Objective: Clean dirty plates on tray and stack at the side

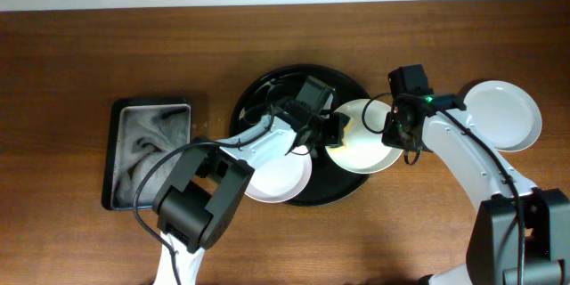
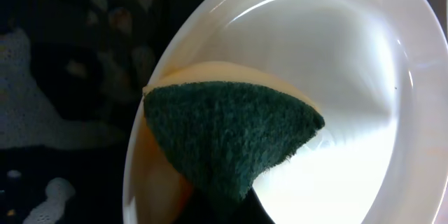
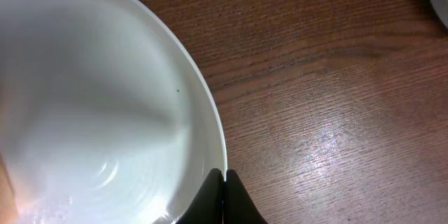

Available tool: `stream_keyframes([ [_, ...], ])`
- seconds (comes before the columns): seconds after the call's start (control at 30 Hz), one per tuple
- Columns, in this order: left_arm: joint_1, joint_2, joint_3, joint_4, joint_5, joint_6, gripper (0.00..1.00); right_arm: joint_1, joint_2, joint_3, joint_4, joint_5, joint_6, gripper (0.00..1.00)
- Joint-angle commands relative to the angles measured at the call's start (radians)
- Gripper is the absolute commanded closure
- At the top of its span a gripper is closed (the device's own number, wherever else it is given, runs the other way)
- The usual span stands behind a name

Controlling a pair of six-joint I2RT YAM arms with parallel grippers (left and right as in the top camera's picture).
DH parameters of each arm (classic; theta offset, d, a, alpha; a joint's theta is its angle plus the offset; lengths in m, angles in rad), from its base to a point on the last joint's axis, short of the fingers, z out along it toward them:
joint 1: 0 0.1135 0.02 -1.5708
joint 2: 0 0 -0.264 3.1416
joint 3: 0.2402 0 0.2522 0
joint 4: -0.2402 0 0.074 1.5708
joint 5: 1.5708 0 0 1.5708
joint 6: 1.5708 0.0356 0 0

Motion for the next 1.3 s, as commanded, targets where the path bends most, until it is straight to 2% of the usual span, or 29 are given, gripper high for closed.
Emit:
stream_keyframes([
  [0.0,-0.002,0.041,-0.025,-0.051,-0.107,-0.001,1.0,0.005,-0.022,0.022,-0.004,0.018,0.012,0.95],
  [0.03,-0.002,0.041,-0.022,-0.056,-0.113,0.018,1.0,0.005,-0.018,0.022,-0.006,0.0,0.012,0.94],
  [0.07,-0.002,0.041,-0.016,-0.071,-0.132,0.018,1.0,0.004,-0.011,0.022,-0.005,0.002,0.012,0.9],
  [0.13,-0.002,0.041,-0.01,-0.082,-0.144,0.021,1.0,-0.03,0.013,0.022,0.004,-0.013,0.012,0.58],
  [0.17,-0.002,0.041,-0.01,-0.085,-0.144,0.021,1.0,-0.057,0.018,0.022,0.009,-0.061,0.008,0.55],
  [0.23,-0.004,0.041,-0.01,-0.085,-0.144,0.021,1.0,-0.112,0.021,0.011,0.039,-0.185,-0.037,0.55],
  [0.4,-0.004,0.041,-0.01,-0.088,-0.144,0.021,1.0,-0.172,0.101,-0.076,0.171,-0.379,-0.071,0.74],
  [0.47,-0.004,0.041,-0.01,-0.088,-0.144,0.021,1.0,-0.172,0.134,-0.076,0.179,-0.379,-0.063,0.92],
  [0.5,-0.004,0.041,-0.01,-0.091,-0.144,0.021,1.0,-0.172,0.135,-0.076,0.178,-0.371,-0.063,0.96],
  [0.63,-0.004,0.041,0.014,-0.142,-0.19,0.022,1.0,-0.172,0.105,-0.073,0.154,-0.266,-0.047,0.96],
  [0.8,-0.004,0.041,0.155,-0.312,-0.359,0.029,1.0,-0.172,0.067,-0.071,0.132,-0.222,-0.045,0.96],
  [0.93,-0.004,0.041,0.22,-0.37,-0.384,0.029,1.0,-0.172,0.065,-0.069,0.12,-0.18,-0.037,0.96],
  [1.07,0.0,0.041,0.344,-0.495,-0.492,0.053,1.0,-0.172,0.064,-0.032,0.078,-0.163,-0.036,0.96],
  [1.13,0.015,0.039,0.419,-0.554,-0.486,0.059,1.0,-0.172,0.049,0.002,0.043,-0.152,-0.037,0.96],
  [1.23,0.063,0.003,0.486,-0.611,-0.404,0.127,1.0,-0.147,-0.014,0.048,-0.012,-0.139,-0.046,0.96],
  [1.27,0.108,-0.042,0.486,-0.618,-0.338,0.171,1.0,-0.102,-0.049,0.077,-0.048,-0.07,-0.046,0.96],
])
